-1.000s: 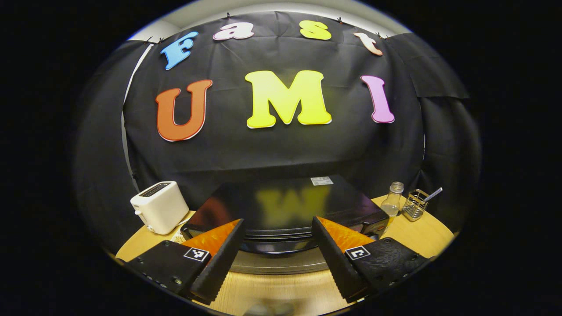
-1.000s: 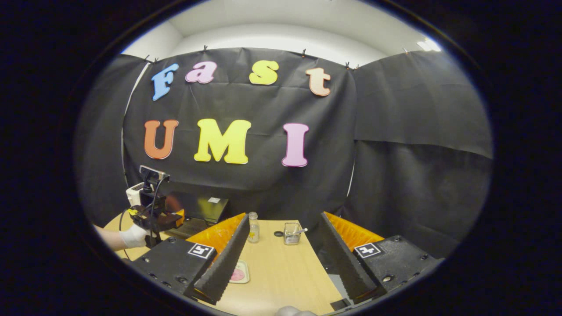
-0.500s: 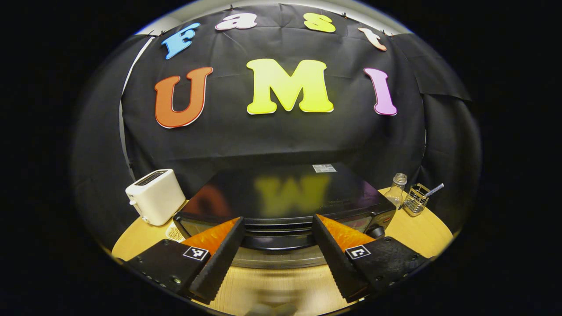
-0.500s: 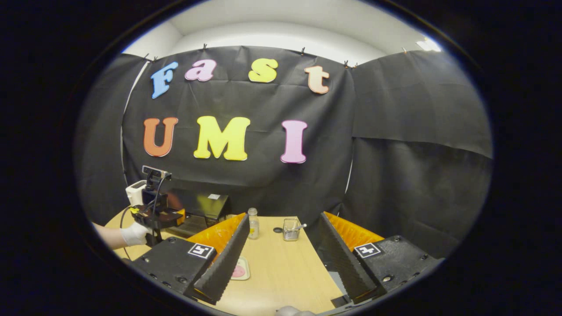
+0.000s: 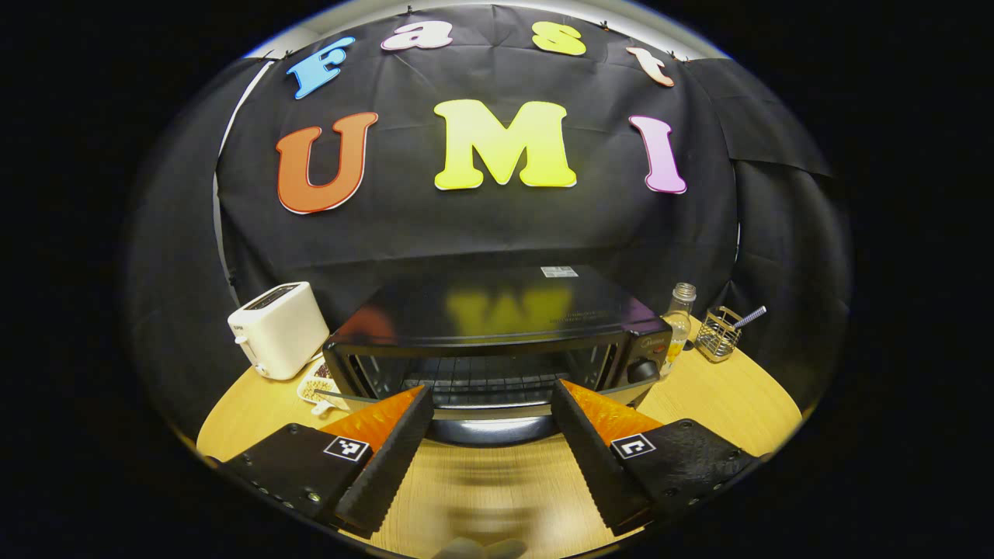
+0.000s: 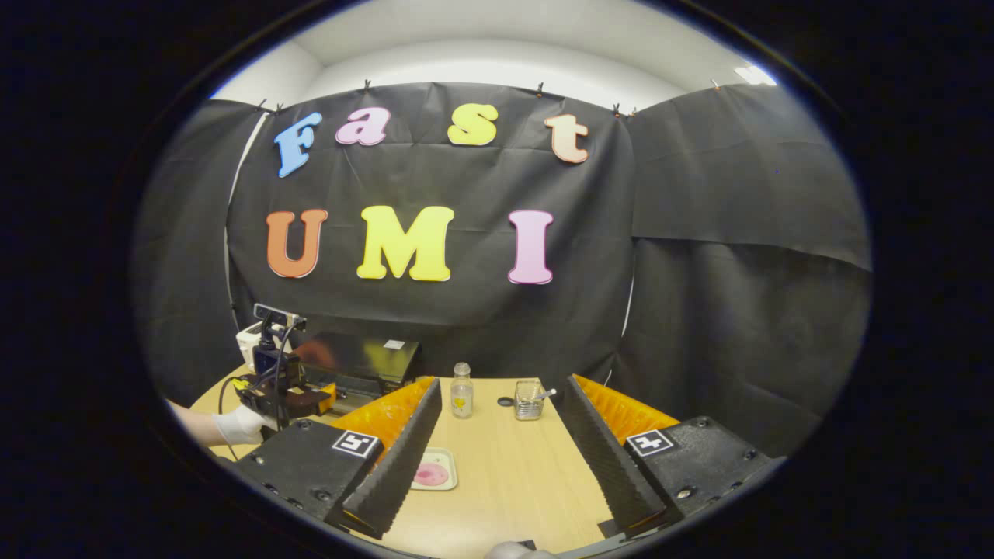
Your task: Open the electric oven with the left hand, put the food in, and close the electric oven.
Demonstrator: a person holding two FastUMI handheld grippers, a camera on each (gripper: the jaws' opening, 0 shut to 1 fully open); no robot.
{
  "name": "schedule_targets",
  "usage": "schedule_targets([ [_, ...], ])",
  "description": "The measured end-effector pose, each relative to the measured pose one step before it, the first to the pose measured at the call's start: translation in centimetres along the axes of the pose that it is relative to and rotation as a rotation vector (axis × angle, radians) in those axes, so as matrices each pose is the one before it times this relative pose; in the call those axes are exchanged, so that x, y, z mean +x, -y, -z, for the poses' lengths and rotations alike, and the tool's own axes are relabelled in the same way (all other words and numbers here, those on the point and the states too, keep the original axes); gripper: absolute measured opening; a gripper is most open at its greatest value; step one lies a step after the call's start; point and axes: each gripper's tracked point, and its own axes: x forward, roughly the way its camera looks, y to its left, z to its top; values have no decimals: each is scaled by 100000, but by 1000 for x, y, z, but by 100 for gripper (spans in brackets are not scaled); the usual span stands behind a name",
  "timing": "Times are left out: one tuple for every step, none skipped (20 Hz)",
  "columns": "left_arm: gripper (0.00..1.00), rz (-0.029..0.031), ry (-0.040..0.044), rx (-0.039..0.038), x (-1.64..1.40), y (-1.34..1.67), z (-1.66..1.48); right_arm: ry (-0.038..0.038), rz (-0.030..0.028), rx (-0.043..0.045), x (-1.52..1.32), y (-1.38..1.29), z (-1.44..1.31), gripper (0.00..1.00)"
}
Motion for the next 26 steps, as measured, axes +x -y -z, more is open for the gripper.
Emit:
schedule_targets([
  [97, 11, -581, 151, -463, 44, 516, -535, -180, 184, -154, -56, 284, 96],
  [97, 40, -528, -18, -390, 10, 476, -398, -137, 277, -115, 15, 226, 96],
  [98, 42, -637, 54, -456, 26, 634, -378, -80, 249, -134, 30, 304, 96],
  [98, 77, -781, 208, -363, 33, 608, -502, -11, 101, -104, 49, 278, 96],
  [97, 73, -670, 192, -373, 98, 580, -481, 57, 99, -58, -4, 278, 96],
  [97, 54, -805, 164, -476, 93, 704, -532, 42, 180, -97, -11, 266, 100],
  [97, 57, -888, 133, -236, -65, 734, -467, 5, 160, -120, 23, 332, 100],
  [97, 21, -1120, 187, -299, 65, 819, -362, -7, 69, -145, 1, 190, 96],
  [97, 62, -1556, 203, -349, 129, 998, -264, 183, -191, -113, 5, 214, 100],
  [97, 94, -1683, 163, -313, 70, 1047, -200, 307, -370, -23, 105, 117, 96],
  [97, 81, -1703, 101, -207, 85, 1049, -221, 178, -238, -130, -12, 257, 96],
  [97, 94, -1567, 23, -175, 0, 1067, -383, 246, -147, -114, 19, 157, 100],
  [97, 86, -1967, -101, 1, 48, 1163, -351, 86, -210, -106, 48, 114, 100],
  [97, 31, -2358, -422, 30, -20, 1234, -110, 288, -316, -168, 45, 35, 100],
  [97, 46, -2300, -346, 48, -9, 1178, -141, 412, -330, -107, 226, 135, 100],
  [97, 99, -2416, -264, 170, 21, 1132, -138, 215, -234, -83, 16, 49, 100],
  [97, 78, -1854, 186, 345, -45, 930, -222, 208, -218, -86, 104, 65, 100],
  [97, 62, -1476, -148, 279, -76, 953, -352, 310, -357, -46, 84, 83, 100],
  [97, 84, -1674, -803, 483, 18, 708, -494, 268, -480, -35, 141, 287, 100],
  [97, 81, -1616, -1138, 296, 30, 684, -456, 321, -372, -14, 83, 157, 100],
  [97, -61, -731, -135, 215, -56, 240, -659, 143, -270, -8, 19, 235, 100],
  [97, -22, 489, 1179, 16, 78, 43, -637, 66, -172, 53, 37, 175, 96],
  [97, -117, 686, 1753, 64, 96, -125, -751, 62, -308, 138, -14, 343, 100],
  [96, -163, -216, 1303, 122, 66, 73, -993, 11, -332, 129, -40, 340, 100],
  [95, 138, -749, -355, -19, 79, 222, -1152, -273, -143, 241, -39, 417, 96],
  [84, -25, -47, -228, 102, 57, -166, -942, -804, 10, 192, -221, 249, 96],
])
